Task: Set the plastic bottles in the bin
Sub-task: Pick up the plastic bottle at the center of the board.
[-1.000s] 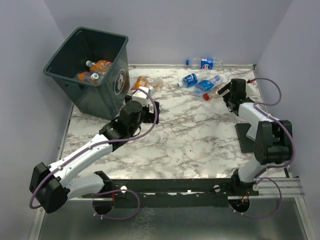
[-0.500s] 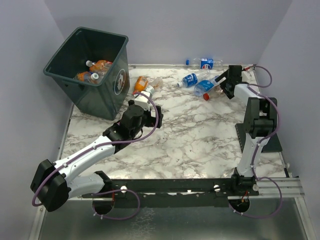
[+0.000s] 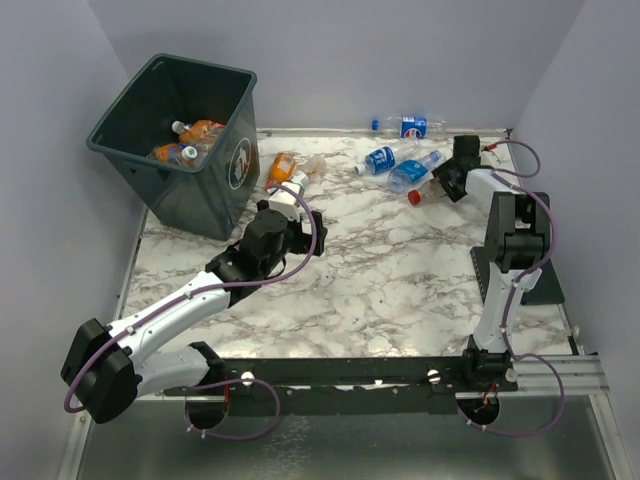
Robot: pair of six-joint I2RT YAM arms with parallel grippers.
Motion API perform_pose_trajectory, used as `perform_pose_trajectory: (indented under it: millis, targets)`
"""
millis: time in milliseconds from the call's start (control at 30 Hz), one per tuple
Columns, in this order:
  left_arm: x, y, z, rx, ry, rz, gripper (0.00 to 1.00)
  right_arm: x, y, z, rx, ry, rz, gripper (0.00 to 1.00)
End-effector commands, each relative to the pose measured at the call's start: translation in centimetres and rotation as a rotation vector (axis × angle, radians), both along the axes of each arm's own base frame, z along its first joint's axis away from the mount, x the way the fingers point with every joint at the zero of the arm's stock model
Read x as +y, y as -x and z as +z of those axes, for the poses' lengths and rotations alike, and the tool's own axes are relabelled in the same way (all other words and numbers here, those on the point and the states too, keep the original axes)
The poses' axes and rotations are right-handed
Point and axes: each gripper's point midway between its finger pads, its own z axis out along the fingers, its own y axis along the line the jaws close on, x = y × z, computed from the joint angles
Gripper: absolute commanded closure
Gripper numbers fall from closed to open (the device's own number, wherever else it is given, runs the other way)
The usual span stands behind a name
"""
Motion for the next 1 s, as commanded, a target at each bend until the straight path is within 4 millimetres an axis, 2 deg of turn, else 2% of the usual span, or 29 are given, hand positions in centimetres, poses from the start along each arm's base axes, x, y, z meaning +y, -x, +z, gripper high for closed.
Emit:
perform_pose_trajectory:
  millis: [0, 67, 167, 233, 267, 300, 367, 467, 567, 667, 733, 833, 967]
  targets:
    - [0.1, 0.0, 0.6, -0.016, 0.027, 0.004, 0.01, -0.3, 1.6, -1.5, 0.051, -0.001, -0.015, 0.44]
    - [0.1, 0.0, 0.6, -0.017, 0.027, 0.008, 0.01, -0.1, 1.9, 0.0, 0.018, -0.010, -0.009, 0.48]
    - [0.3, -0.1, 0.7, -0.018, 0.031, 0.020, 0.01, 0.7, 3.0, 3.3, -0.074, -0.054, 0.005, 0.55]
    - [0.5, -0.1, 0.9, -0.025, 0.037, 0.028, 0.01, 1.7, 4.1, 6.3, -0.161, -0.101, 0.025, 0.58]
    - [0.5, 0.0, 1.3, -0.033, 0.046, 0.026, 0.01, 2.4, 4.9, 9.1, -0.235, -0.132, 0.044, 0.59]
    - [0.2, 0.1, 1.7, -0.045, 0.061, 0.011, 0.01, 3.5, 5.8, 11.0, -0.296, -0.169, 0.084, 0.61]
    - [-0.4, 0.6, 2.9, -0.080, 0.106, -0.035, 0.01, 6.4, 7.7, 15.0, -0.410, -0.175, 0.190, 0.63]
    - [-1.1, 1.6, 4.0, -0.117, 0.192, -0.094, 0.01, 12.9, 11.8, 20.7, -0.540, -0.111, 0.472, 0.62]
    - [-2.4, 2.8, 5.4, -0.143, 0.254, -0.190, 0.01, 18.7, 16.9, 24.1, -0.652, -0.095, 0.746, 0.62]
    - [-4.5, 5.4, 6.7, -0.170, 0.306, -0.380, 0.01, 22.5, 21.9, 25.6, -0.720, -0.091, 0.957, 0.61]
    - [-5.5, 7.1, 7.5, -0.183, 0.350, -0.488, 0.01, 23.8, 24.5, 26.2, -0.759, -0.086, 1.043, 0.61]
    - [-6.6, 9.4, 8.8, -0.186, 0.426, -0.624, 0.01, 24.7, 26.9, 26.3, -0.784, -0.098, 1.111, 0.61]
    - [-7.5, 11.6, 9.5, -0.162, 0.508, -0.743, 0.01, 25.5, 28.7, 26.9, -0.832, -0.094, 1.169, 0.61]
